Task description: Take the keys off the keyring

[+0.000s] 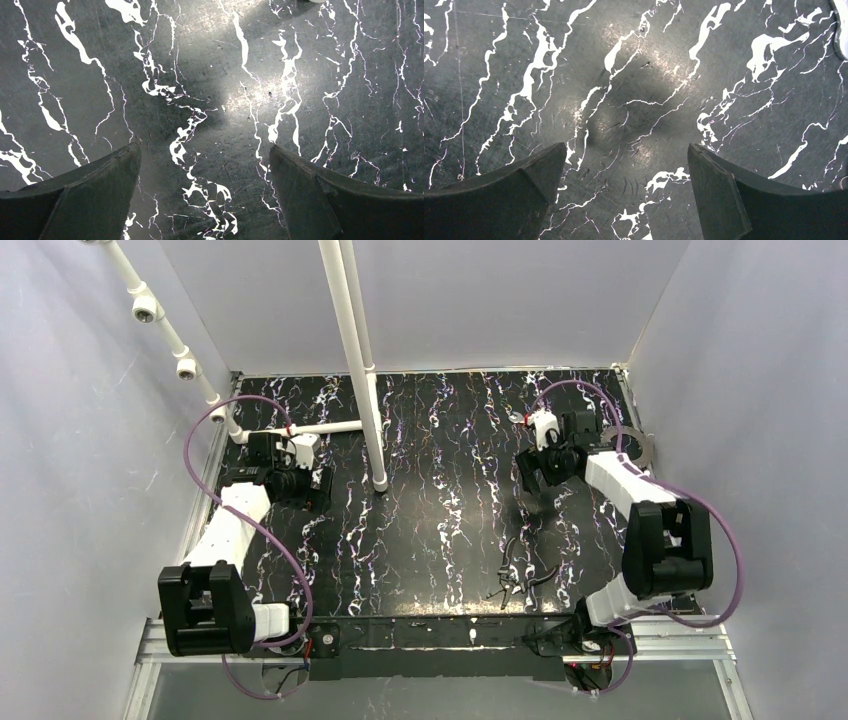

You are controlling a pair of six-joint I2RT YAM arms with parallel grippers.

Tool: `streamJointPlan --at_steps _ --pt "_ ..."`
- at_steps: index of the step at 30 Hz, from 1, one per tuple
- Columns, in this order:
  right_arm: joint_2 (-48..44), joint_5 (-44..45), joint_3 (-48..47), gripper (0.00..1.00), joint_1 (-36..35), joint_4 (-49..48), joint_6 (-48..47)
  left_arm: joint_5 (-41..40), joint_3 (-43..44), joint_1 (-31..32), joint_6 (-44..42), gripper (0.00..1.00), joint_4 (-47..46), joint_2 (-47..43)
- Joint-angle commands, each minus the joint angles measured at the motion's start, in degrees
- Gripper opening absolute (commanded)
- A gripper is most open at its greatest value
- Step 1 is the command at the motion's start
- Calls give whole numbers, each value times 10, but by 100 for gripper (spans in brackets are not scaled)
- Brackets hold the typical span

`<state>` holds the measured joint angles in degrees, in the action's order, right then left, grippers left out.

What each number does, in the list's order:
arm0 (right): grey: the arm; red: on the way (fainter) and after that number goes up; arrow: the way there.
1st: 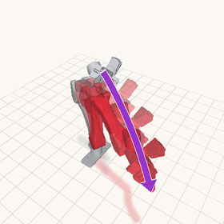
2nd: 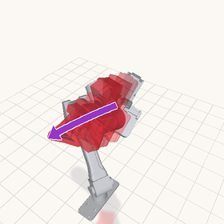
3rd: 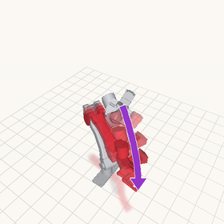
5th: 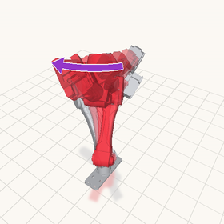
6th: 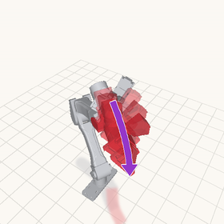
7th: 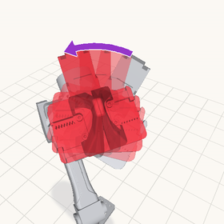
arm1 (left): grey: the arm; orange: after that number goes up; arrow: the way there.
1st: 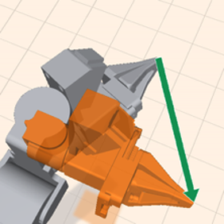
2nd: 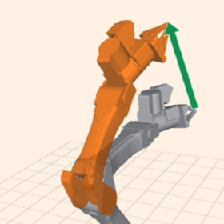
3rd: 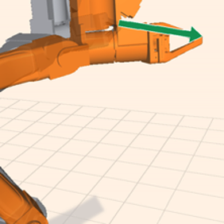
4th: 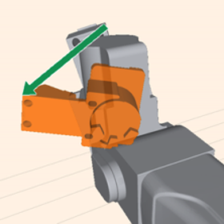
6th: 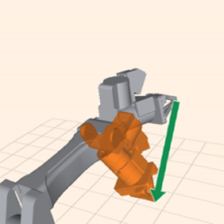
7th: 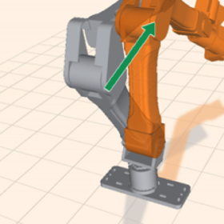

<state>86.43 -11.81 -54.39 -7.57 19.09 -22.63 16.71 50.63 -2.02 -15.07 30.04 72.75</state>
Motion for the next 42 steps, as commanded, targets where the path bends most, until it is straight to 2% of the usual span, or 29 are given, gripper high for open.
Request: streamJointPlan --at_steps 1,13,22,33,37,42 --pt "53 4 -94 100 38 47 9 22 17 5 6 98 5 -21" --pt "218 15 -330 100 165 164 -15 130 35 10 -10 98 26 -53" --pt "334 6 -444 100 199 197 -22 139 40 12 -23 98 47 -74" --pt "400 54 -474 100 213 193 -35 133 49 11 -32 98 66 -82" --pt "402 15 -465 100 213 227 -30 147 76 12 -56 98 115 -81" --pt "368 -62 -398 100 208 234 -5 176 86 11 -106 98 190 -96"
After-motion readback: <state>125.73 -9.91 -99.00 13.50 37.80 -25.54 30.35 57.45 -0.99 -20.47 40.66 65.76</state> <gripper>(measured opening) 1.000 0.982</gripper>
